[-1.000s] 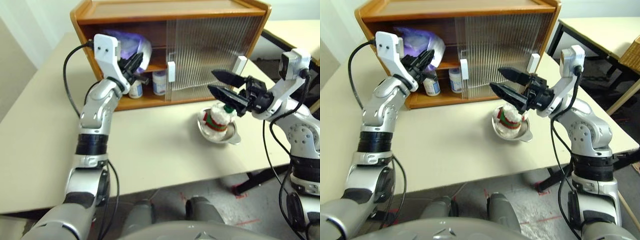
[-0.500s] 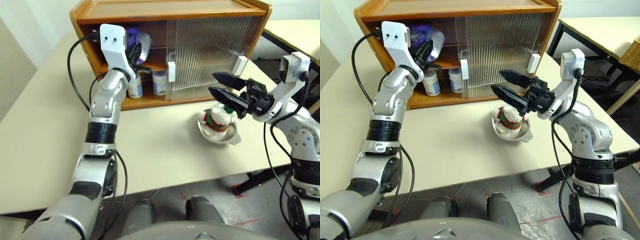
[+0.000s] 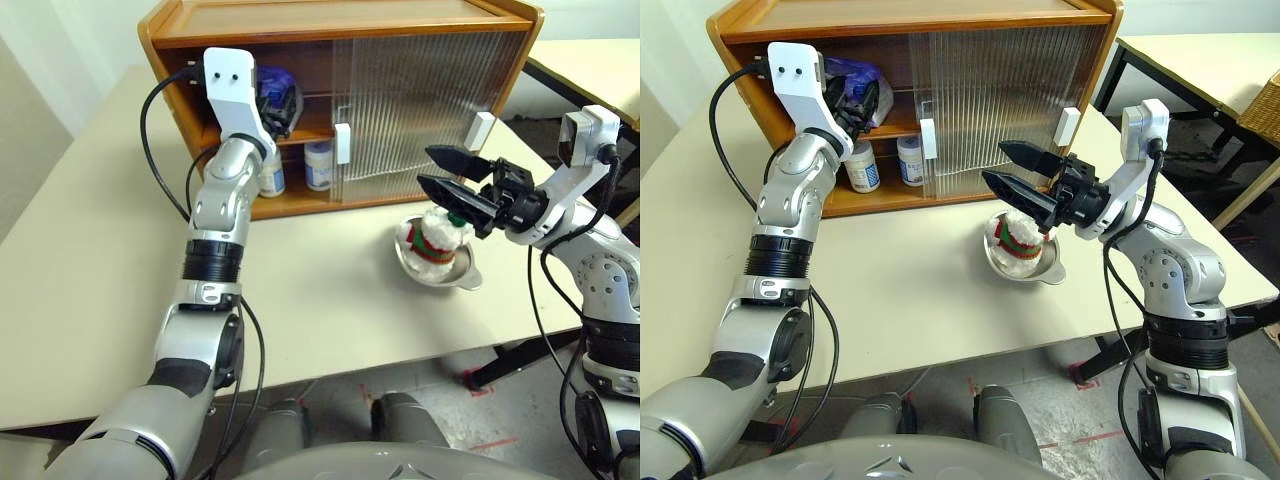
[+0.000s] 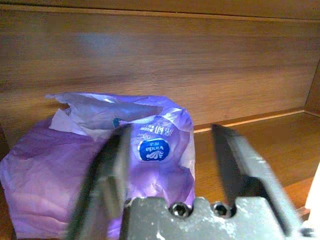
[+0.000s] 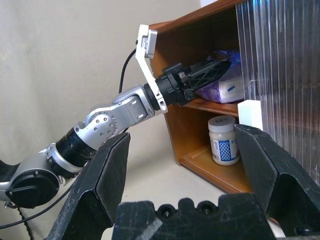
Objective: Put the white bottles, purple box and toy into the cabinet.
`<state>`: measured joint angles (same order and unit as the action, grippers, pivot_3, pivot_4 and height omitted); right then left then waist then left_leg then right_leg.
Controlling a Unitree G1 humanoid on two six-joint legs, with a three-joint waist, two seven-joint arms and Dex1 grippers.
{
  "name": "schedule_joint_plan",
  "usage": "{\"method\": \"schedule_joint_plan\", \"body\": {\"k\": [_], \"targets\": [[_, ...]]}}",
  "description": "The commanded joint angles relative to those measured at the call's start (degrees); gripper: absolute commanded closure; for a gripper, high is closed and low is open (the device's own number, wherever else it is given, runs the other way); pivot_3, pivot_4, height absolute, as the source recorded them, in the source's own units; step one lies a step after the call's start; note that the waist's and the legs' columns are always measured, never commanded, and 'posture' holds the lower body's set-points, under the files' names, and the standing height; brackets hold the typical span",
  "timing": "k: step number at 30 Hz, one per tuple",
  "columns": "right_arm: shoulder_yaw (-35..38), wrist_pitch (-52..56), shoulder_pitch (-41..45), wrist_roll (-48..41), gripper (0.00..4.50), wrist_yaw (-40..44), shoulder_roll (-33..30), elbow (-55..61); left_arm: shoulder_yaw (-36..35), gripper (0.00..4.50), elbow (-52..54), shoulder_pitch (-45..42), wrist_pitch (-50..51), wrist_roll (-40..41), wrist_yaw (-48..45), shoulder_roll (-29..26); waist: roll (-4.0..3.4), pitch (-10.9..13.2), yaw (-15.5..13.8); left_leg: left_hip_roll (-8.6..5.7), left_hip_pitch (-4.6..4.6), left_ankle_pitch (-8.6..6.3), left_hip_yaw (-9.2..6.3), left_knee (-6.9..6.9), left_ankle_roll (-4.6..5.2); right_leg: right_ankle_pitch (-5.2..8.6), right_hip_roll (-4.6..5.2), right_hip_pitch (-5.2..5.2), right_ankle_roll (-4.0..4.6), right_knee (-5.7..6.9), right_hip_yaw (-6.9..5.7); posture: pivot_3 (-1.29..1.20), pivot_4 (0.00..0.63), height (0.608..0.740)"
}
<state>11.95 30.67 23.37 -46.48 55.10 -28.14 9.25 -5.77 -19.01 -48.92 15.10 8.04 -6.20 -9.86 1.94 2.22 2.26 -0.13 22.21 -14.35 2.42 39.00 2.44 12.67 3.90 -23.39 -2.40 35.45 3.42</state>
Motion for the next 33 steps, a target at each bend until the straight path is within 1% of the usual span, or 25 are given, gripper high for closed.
{"method": "schedule_joint_plan", "body": {"k": [1, 5, 11, 15, 17, 19, 21, 27, 28, 33], "targets": [[0.45, -0.8, -0.16, -0.38, 0.0, 0.2, -0.23, 0.61, -0.97, 0.03, 1.69, -0.33, -1.22, 2.12, -1.98, 0.61, 0.0, 0.0, -0.05, 0.0, 0.0, 0.0, 0.0, 0.0, 0.0, 0.0, 0.0, 0.0, 0.0, 0.0, 0.0, -0.06, 0.0, 0.74], [0.33, -0.74, -0.02, -0.37, 0.0, 0.32, -0.22, 0.45, -1.66, 0.03, 4.91, 1.33, -2.37, 5.22, -5.79, 0.85, 0.0, 0.0, -0.06, -0.01, 0.02, 0.0, 0.0, 0.0, 0.0, -0.02, 0.02, 0.0, 0.03, -0.01, 0.01, -0.06, 0.0, 0.74], [0.35, -0.63, 0.14, -0.32, 0.0, 0.6, -0.48, 0.18, 0.78, 0.03, 14.54, 8.39, 1.55, 5.13, -12.79, -5.3, -0.03, -0.02, 0.27, 0.02, -0.03, 0.0, 0.01, 0.0, 0.0, -0.06, -0.03, 0.0, 0.14, 0.05, 0.03, -0.05, 0.0, 0.74], [0.35, -0.64, 0.17, -0.31, 0.0, 0.72, -0.58, 0.06, 1.27, 0.03, 20.59, 13.22, 6.27, 7.76, -17.62, -8.97, -0.03, -0.02, 0.14, 0.03, -0.04, 0.01, 0.01, 0.0, 0.01, -0.05, -0.02, 0.0, 0.14, 0.05, 0.02, -0.04, 0.0, 0.74], [0.25, -0.65, 0.26, -0.31, 0.0, 0.85, -0.57, -0.05, 0.89, 0.41, 20.84, 15.45, 7.55, 7.91, -18.58, -10.2, -0.04, -0.02, -0.02, 0.01, -0.04, 0.01, 0.02, 0.0, 0.01, -0.04, 0.01, 0.01, 0.12, 0.04, 0.02, -0.04, 0.0, 0.74], [0.13, -0.64, 0.39, -0.27, 0.0, 0.94, -0.55, -0.15, 0.9, 1.02, 20.15, 16.24, 7.32, 7.37, -18.51, -10.55, -0.03, -0.02, -0.11, 0.01, -0.07, 0.01, 0.01, 0.0, 0.01, -0.03, 0.01, 0.04, 0.1, 0.05, 0.01, -0.04, 0.0, 0.74], [0.07, -0.64, 0.58, -0.24, 0.0, 1.02, -0.55, -0.32, 1.11, 1.81, 18.86, 15.76, 6.47, 6.52, -17.47, -9.96, -0.02, -0.01, -0.2, 0.02, -0.07, 0.01, 0.01, 0.0, 0.02, -0.03, 0.01, 0.03, 0.1, 0.05, 0.0, -0.04, 0.0, 0.74], [-0.11, -0.74, 0.75, -0.15, 0.0, 1.09, -0.36, -0.23, 2.08, 4.28, 14.06, 12.37, 3.53, 3.77, -12.76, -5.06, -0.01, -0.02, -0.25, -0.01, -0.05, 0.01, 0.0, 0.0, 0.02, -0.05, 0.03, 0.05, 0.08, 0.01, 0.0, -0.04, 0.0, 0.74], [-0.09, -0.77, 0.75, -0.15, 0.0, 1.11, -0.36, -0.23, 2.17, 4.46, 13.36, 12.19, 2.98, 3.41, -12.4, -4.64, -0.01, -0.02, -0.24, -0.01, -0.05, 0.01, 0.0, 0.0, 0.02, -0.05, 0.03, 0.05, 0.08, 0.0, 0.01, -0.04, 0.0, 0.74], [0.07, -0.55, 0.59, -0.34, 0.0, 0.84, -0.4, 0.34, 2.47, 4.46, 9.92, 11.52, 1.21, 2.16, -10.62, -3.23, -0.01, -0.02, -0.06, 0.03, -0.05, 0.01, 0.0, 0.0, 0.03, -0.09, -0.03, 0.02, 0.16, 0.02, 0.03, -0.05, 0.0, 0.74]]}}
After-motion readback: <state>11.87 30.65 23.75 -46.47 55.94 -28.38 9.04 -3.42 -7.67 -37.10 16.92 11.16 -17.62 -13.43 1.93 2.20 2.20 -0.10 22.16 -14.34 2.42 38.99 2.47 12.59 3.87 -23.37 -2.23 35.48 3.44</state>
